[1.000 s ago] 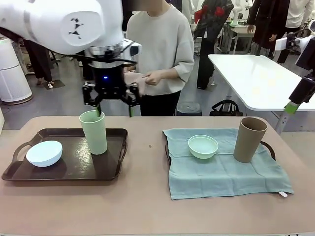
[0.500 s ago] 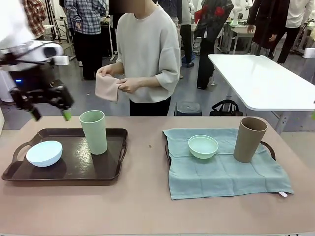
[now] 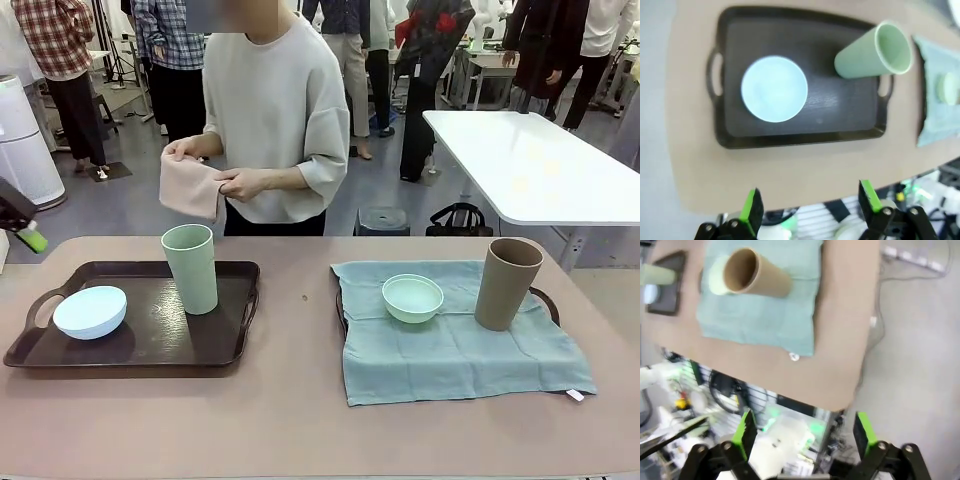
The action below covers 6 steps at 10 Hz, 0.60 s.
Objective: Set up a tray with a mat and arrange the tableware.
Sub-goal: Pick up the Picnic Bowl and Reusable plastic cup from the Handle tray in front of the human's position and hold them in the air.
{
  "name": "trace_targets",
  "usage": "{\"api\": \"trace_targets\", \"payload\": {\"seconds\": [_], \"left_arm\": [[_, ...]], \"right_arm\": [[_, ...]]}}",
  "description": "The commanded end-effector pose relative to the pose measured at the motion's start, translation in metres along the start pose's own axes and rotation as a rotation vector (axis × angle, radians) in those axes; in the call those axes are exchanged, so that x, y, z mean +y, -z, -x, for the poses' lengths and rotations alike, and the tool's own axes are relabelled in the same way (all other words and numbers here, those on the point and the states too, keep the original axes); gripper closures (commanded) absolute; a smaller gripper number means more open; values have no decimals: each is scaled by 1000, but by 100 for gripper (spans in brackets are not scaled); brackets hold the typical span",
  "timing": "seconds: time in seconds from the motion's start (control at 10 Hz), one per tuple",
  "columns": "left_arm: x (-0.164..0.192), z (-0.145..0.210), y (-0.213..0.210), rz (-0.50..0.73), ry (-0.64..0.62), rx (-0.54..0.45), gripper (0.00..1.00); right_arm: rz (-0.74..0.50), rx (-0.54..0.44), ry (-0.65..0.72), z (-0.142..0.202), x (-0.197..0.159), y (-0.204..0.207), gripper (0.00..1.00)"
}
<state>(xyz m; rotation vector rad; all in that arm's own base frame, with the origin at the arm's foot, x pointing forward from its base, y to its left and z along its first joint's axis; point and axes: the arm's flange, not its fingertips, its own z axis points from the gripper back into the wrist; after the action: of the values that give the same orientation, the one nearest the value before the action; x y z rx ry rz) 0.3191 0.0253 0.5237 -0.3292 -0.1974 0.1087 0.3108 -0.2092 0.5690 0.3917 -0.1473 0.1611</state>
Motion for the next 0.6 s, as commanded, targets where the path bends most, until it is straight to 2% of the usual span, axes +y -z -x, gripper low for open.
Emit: {"api": "trace_targets", "payload": {"seconds": [0.0, 0.1, 0.2, 0.3, 0.4, 0.5], "left_arm": [[3, 7, 3, 96, -68, -30, 0], [0, 0, 0, 0, 0, 0, 0], [0, 0, 0, 0, 0, 0, 0], [0, 0, 0, 0, 0, 0, 0], [0, 0, 0, 0, 0, 0, 0], [-1, 2, -1, 21, -27, -8, 0]], "right_arm": [[-119, 13, -82, -6, -7, 2, 0], [-2, 13, -187, -9, 9, 9, 0], [-71, -19, -23, 3, -11, 0, 0], [-71, -19, -23, 3, -11, 0, 0], [-69, -8, -89, -2, -6, 3, 0], [-224, 51, -102, -8, 0, 0, 0]]}}
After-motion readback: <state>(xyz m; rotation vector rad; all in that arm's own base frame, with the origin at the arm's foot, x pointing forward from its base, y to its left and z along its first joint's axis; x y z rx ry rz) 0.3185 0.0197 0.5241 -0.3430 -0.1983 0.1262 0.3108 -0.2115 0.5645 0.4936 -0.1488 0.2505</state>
